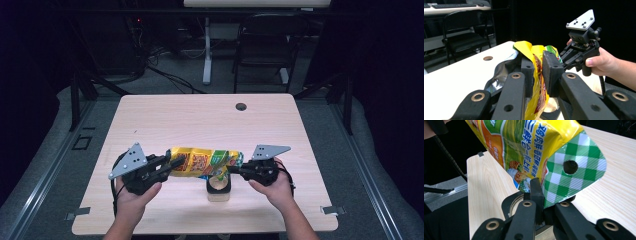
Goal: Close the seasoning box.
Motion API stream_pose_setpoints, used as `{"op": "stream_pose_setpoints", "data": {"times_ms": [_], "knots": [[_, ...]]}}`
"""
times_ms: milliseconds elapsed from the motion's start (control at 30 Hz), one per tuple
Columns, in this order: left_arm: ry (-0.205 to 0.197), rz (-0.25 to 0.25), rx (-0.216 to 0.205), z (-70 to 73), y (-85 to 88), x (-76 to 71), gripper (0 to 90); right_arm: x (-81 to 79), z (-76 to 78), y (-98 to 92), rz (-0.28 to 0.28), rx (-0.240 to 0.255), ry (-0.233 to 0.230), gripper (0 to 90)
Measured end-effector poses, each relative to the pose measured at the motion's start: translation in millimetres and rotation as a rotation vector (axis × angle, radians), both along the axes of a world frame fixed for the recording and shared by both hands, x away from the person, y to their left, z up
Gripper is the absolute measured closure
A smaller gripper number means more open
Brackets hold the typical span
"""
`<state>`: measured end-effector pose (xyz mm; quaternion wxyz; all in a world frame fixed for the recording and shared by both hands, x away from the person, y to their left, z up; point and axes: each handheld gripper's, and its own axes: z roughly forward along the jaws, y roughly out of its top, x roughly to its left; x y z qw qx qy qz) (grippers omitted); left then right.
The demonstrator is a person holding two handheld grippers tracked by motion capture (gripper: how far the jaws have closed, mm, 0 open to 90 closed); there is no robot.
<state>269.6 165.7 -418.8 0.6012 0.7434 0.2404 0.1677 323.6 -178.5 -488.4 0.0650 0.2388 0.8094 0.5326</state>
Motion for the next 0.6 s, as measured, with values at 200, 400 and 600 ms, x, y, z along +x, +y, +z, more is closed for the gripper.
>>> {"op": "stream_pose_setpoints", "data": {"times_ms": [200,400,600], "knots": [[-0.003,0.007,0.001,0.7,1.6,-1.1,80.1,-1.6,-1.8,4.9,-0.011,-0.009,-0.017,89.7],[-0.015,0.006,0.008,3.5,1.4,-3.2,80.1,-2.2,-2.2,7.1,-0.020,-0.001,-0.031,89.5],[-0.018,0.009,-0.001,5.4,3.0,-3.9,80.1,-3.0,-2.4,9.1,-0.019,0.008,-0.034,89.6]]}}
